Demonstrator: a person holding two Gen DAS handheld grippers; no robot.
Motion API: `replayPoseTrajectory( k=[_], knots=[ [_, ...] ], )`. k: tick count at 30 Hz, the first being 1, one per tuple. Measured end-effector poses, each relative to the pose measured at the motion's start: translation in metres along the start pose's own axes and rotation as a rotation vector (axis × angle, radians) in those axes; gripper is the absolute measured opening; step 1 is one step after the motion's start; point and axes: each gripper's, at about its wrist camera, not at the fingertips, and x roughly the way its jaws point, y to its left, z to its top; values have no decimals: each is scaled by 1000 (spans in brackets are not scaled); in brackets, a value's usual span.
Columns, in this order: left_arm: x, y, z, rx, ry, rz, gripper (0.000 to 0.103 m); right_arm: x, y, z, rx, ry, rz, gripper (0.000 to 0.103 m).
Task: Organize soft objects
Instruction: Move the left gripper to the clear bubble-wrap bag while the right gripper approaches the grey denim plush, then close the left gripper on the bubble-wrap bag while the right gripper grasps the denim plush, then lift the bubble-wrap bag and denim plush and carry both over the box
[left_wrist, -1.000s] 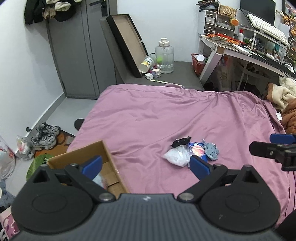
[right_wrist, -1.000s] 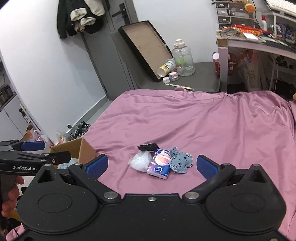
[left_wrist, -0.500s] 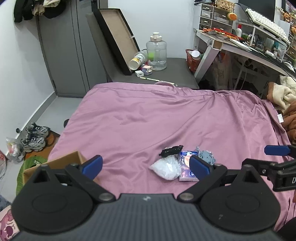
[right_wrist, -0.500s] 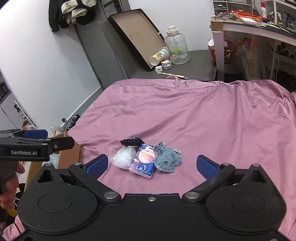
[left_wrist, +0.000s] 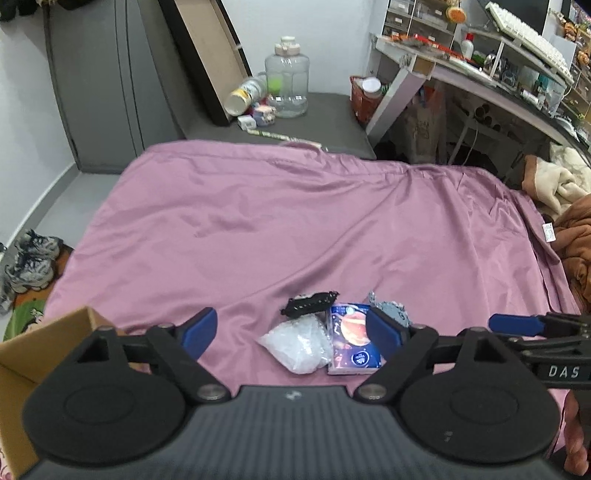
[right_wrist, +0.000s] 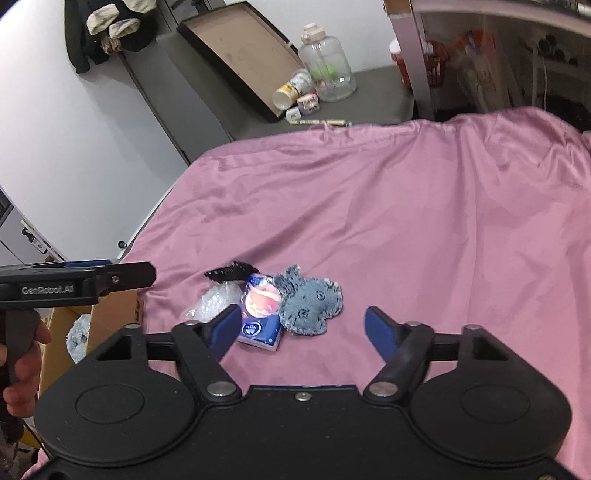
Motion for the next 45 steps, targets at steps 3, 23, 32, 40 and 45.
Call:
replayPoseTrajectory(
  k=[3,23,32,40,45],
  knots=[
    [16,-5,-2,8,35,-4,75,8,-5,-2,10,16,6,67],
    [100,-8,-7,-10,193,9,58,65,-18,12,16,95,28,68],
    [103,1,-12,-54,202,-1,38,91,-10,14,-16,139,-16,68],
    [85,15,-14,-94,179,-17,28,104,0,11,-52,155,-51,67],
    [73,17,-15,-105,156,-27,28,105,0,10,-58,158,-69,39]
  ],
)
